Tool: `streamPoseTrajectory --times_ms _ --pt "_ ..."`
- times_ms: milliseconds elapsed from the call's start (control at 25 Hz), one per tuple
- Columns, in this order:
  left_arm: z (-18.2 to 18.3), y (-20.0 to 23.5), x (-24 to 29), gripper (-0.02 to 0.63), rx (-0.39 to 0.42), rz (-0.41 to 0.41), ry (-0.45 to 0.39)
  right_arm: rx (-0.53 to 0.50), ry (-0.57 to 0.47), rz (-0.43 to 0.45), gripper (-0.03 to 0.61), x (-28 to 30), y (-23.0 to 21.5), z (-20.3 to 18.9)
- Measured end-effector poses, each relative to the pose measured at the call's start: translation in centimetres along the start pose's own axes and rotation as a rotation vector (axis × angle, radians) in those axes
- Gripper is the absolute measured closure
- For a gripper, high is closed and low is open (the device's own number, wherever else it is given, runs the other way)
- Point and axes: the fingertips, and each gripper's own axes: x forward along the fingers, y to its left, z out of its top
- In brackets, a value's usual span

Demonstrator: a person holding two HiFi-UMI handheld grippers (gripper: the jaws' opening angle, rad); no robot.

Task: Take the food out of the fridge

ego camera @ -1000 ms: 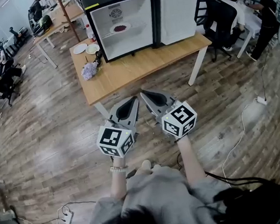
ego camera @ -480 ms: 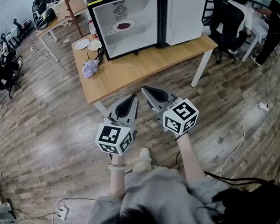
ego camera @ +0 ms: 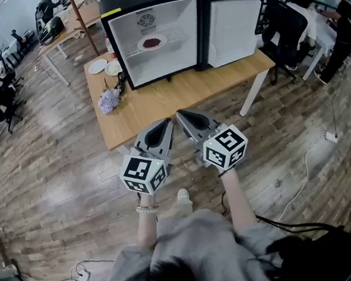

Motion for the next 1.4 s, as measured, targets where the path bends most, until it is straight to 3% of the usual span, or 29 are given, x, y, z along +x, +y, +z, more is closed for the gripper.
streamPoseTrajectory --times_ms 800,1400 --pt "-0.1 8.6 9.0 0.606 0.019 -0.059 0.023 0.039 -0.018 -0.047 0.571 8.5 -9.0 0.7" --pt "-1.0 15.0 16.1 0.606 -0.018 0.006 0.029 0.078 0.062 0.024 0.571 15.2 -16.3 -0.5"
